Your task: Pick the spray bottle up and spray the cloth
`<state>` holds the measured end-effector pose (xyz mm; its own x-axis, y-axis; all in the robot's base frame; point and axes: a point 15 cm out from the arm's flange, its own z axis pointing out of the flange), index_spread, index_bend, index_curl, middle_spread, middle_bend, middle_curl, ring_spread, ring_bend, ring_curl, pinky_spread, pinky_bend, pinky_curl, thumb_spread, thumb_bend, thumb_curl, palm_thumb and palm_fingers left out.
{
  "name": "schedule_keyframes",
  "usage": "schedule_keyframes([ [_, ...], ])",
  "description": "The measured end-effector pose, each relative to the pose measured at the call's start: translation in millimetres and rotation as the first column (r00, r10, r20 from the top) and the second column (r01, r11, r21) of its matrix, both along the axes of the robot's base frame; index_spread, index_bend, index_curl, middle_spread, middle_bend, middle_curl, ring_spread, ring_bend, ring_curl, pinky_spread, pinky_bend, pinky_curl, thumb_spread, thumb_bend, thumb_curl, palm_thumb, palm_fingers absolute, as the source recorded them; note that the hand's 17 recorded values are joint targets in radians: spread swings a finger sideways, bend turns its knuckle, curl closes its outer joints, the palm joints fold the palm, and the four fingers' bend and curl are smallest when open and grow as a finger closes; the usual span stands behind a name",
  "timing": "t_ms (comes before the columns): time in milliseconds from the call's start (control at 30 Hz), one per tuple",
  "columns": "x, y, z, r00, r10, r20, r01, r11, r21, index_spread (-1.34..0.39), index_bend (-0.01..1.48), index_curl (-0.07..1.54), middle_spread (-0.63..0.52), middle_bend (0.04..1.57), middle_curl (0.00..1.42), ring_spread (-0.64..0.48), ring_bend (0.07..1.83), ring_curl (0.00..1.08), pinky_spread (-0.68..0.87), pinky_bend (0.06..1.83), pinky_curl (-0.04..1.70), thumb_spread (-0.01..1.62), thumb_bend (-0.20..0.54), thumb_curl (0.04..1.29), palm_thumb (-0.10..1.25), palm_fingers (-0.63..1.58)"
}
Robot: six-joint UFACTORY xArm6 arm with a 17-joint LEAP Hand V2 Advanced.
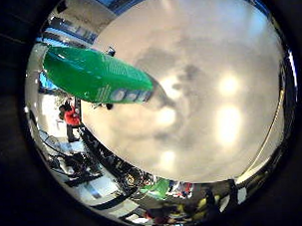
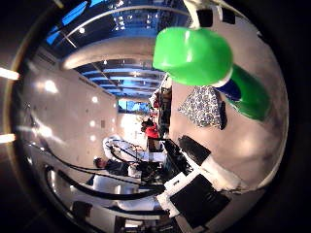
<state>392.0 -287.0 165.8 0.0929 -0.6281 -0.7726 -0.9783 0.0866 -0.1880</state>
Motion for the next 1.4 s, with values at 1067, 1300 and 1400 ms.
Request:
schedule_keyframes([
  [1067, -2, 29, -54, 0.979, -0.198, -0.043, 0.202, 0.939, 0.278, -0.28, 0.13, 0.21, 0.11, 0.16, 0.28, 0.09, 0.25, 0.27, 0.28, 0.36, 0.35, 0.87, -0.032, 0.3, 0.5, -0.1],
  [1300, 5, 35, -72, 0.983, -0.156, -0.101, 0.173, 0.967, 0.188, -0.26, 0.13, 0.19, 0.15, 0.15, 0.24, 0.15, 0.21, 0.26, 0.31, 0.34, 0.34, 0.88, 0.003, 0.34, 0.7, -0.12],
  [1400, 12, 41, -76, 0.983, -0.143, -0.116, 0.161, 0.973, 0.167, -0.26, 0.12, 0.18, 0.16, 0.15, 0.22, 0.17, 0.21, 0.26, 0.31, 0.35, 0.34, 0.89, 0.008, 0.4, 0.86, -0.11],
])
